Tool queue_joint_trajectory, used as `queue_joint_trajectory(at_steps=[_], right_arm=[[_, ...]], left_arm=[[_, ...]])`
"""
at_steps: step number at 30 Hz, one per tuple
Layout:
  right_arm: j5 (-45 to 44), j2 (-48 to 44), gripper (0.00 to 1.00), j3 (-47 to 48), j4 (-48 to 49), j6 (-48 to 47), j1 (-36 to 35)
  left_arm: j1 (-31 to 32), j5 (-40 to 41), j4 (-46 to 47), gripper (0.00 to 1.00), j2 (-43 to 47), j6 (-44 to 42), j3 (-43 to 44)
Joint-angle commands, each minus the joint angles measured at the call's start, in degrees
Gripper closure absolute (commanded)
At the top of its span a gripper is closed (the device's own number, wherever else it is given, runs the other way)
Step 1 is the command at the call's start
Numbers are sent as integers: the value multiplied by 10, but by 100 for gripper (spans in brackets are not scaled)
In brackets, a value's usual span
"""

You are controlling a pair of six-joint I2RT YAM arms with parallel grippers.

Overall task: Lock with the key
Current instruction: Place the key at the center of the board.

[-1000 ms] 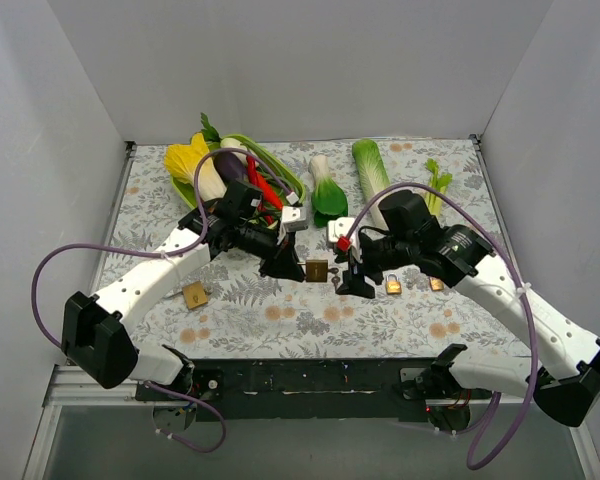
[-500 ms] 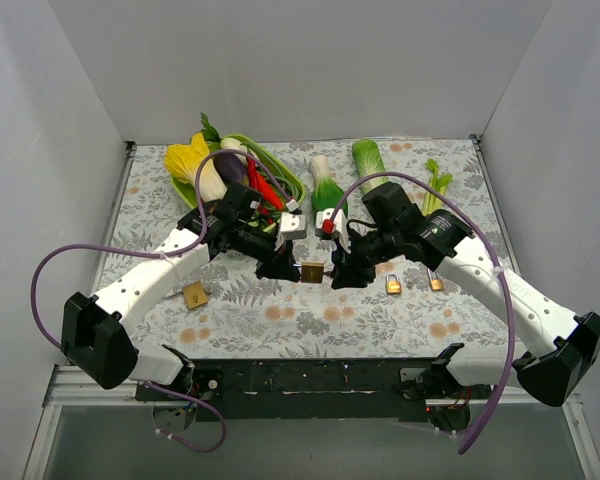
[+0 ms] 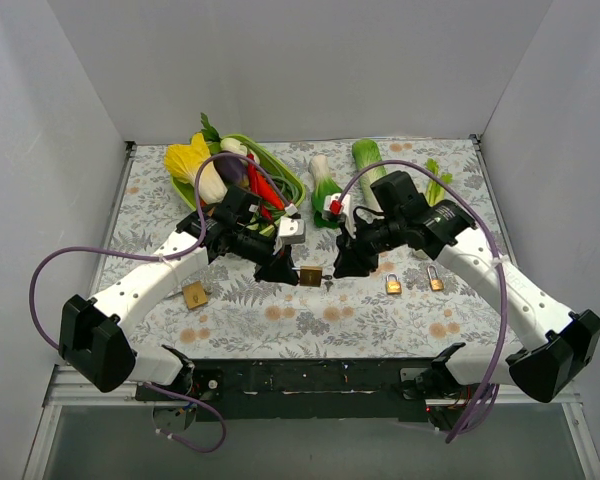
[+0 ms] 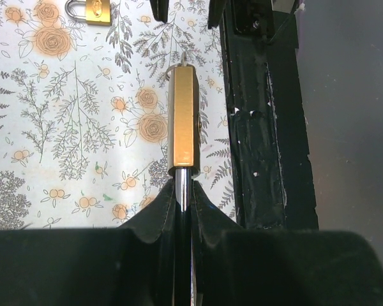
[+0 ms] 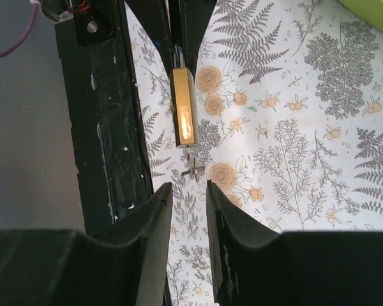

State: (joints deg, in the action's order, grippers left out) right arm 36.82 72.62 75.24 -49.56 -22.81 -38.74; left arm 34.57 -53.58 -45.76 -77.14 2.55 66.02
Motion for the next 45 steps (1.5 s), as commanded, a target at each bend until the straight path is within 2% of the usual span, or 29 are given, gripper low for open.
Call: queue_joint_trajectory(at_steps=[1,11,13,16,17,18,22,33,37,38,39,42,45], right_arm=[[36,15,65,24,3,-13,-2],[26,51,66,38,-18,-36,-20],[26,55,69,38,-21,-39,-22],[22,55,80,32,-23,-43,-22],[21,54,95,31,-22,-45,-22],[19,55,99,27,-22,-45,-22],[12,44,99,14,-25,-39,-20],[33,-13,99,-81,-29,-19,77],[8,-29,99,-130,28,67,122],[-5,-34,99,-145,72,92,139],[-21,-39,99,-172,98,149,144],[-85,-59,99,-234,183,223,160],[-124,-64,99,-271,240,260,162]], left_arm=[[0,-42,27,100,28,-3,11],[1,-48,35,100,33,11,17],[0,-49,38,100,32,18,17],[0,-47,44,100,33,23,14],[1,-44,47,100,34,25,13],[1,-44,50,100,35,27,10],[0,-27,52,100,39,31,-3],[-26,-6,33,100,39,-23,-60],[-36,-4,40,100,33,-19,-70],[-38,-5,43,100,32,-14,-70],[-39,-5,48,100,32,-8,-70],[-39,1,61,100,38,11,-74],[-38,8,74,100,53,24,-91]])
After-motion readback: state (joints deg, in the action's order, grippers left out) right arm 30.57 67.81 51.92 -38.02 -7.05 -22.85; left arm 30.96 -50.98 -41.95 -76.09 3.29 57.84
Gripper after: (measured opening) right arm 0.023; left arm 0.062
